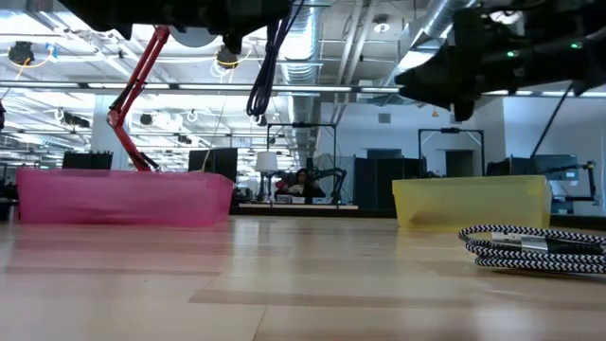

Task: Pick & Place USB Port
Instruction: Put the purple USB cable into the yellow bin

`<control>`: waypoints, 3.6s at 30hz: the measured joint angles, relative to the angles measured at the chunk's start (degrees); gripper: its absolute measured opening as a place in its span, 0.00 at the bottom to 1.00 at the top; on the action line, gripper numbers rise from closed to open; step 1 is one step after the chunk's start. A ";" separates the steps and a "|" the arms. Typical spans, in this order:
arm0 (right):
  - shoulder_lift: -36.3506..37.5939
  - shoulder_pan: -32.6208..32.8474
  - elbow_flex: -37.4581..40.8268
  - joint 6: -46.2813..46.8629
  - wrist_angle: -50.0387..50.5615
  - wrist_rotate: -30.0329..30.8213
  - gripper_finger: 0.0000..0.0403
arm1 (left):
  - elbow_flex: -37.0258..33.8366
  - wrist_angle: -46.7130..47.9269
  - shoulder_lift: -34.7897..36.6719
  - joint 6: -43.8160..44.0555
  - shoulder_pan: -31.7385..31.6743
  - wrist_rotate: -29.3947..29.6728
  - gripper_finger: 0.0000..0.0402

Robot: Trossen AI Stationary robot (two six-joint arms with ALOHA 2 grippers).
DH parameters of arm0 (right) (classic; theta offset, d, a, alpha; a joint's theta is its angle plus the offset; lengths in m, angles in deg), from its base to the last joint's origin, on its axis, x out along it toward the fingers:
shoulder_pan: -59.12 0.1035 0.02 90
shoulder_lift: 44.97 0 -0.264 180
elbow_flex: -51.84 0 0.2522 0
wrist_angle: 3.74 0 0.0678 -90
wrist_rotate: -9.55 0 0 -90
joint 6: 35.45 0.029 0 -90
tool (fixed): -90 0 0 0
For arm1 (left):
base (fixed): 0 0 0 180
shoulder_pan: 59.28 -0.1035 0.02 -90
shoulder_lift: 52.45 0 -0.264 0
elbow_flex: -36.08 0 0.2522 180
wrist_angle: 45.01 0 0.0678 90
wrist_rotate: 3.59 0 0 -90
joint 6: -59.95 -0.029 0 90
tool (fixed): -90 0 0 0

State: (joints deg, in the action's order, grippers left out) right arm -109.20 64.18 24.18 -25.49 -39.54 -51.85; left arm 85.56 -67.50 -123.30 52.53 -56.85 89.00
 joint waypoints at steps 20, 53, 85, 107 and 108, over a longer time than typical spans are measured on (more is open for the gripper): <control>-29.74 0.13 -27.84 -9.42 -0.29 -12.48 0.46 | 0.07 -0.24 0.00 0.42 0.00 0.13 0.07; -31.75 -1.49 -34.26 -9.94 1.11 -19.78 0.20 | 0.07 -0.25 0.00 0.20 0.00 0.15 0.07; -27.14 -1.27 -34.24 -13.44 17.83 -9.43 0.00 | 0.09 4.00 1.33 0.68 0.00 2.14 0.40; -5.28 2.29 -22.46 6.54 53.41 15.69 0.00 | -0.84 26.82 19.01 3.63 0.02 2.10 0.27; -3.57 2.52 -20.78 8.25 53.92 16.45 0.00 | -1.18 27.25 19.46 3.63 0.02 2.16 0.26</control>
State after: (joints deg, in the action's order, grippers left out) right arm -112.77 66.70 3.39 -17.24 14.38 -35.40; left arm 84.38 -40.24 -103.84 56.16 -56.82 91.16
